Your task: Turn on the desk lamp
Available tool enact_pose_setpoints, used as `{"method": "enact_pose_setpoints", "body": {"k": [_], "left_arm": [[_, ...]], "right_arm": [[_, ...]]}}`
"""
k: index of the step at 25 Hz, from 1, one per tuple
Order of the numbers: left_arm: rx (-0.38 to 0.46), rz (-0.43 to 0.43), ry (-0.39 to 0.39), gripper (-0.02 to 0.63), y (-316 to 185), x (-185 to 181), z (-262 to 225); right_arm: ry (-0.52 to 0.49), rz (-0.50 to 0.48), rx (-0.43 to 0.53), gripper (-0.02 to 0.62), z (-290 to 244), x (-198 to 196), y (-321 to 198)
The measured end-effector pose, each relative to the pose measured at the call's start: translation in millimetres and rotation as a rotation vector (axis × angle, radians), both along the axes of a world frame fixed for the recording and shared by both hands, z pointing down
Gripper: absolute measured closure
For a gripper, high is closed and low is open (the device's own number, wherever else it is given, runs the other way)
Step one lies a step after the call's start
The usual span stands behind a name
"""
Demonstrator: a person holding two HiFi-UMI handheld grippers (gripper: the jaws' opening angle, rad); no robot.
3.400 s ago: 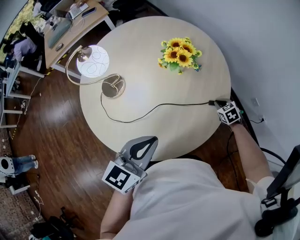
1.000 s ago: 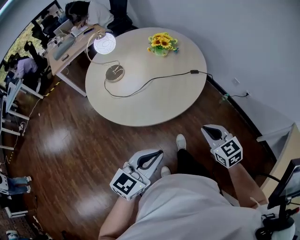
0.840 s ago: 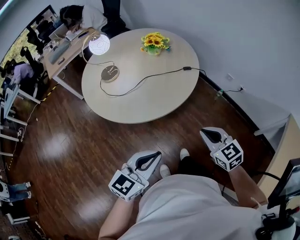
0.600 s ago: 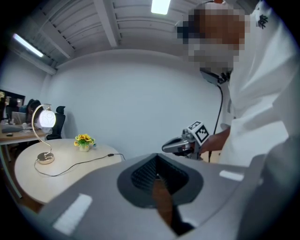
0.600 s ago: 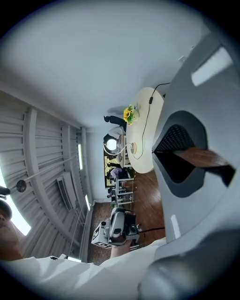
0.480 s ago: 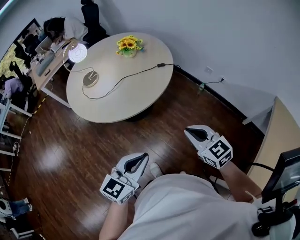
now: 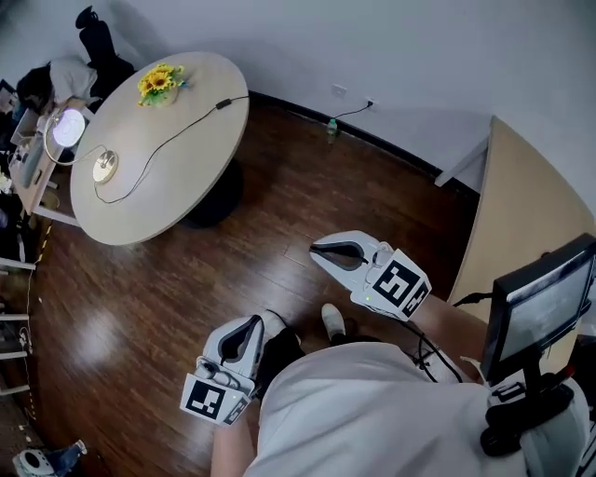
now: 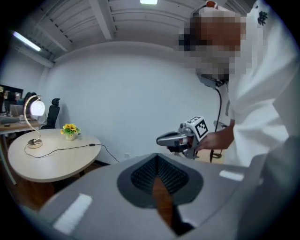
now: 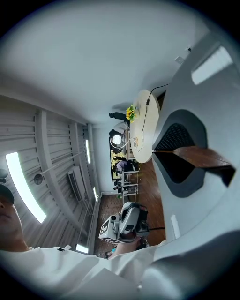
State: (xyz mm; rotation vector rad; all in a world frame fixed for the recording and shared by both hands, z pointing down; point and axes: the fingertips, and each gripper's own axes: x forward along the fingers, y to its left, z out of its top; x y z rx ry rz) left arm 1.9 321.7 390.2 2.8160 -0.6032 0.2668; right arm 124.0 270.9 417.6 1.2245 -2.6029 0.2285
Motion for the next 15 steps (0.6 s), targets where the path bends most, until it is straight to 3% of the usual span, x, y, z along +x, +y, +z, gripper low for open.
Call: {"method": "enact_pose_setpoints", "body": {"k": [5, 15], "left_arm": [[0.008, 0.033, 0.001, 0.589, 24, -9, -3], [0.05, 0.083, 0.009, 0.589, 25, -35, -21]], "right_arm": [[-0.014, 0.041, 0.035, 0.591, -23, -6, 32], [-0.028, 0.107, 0.054, 0.592, -44, -25, 47]]}}
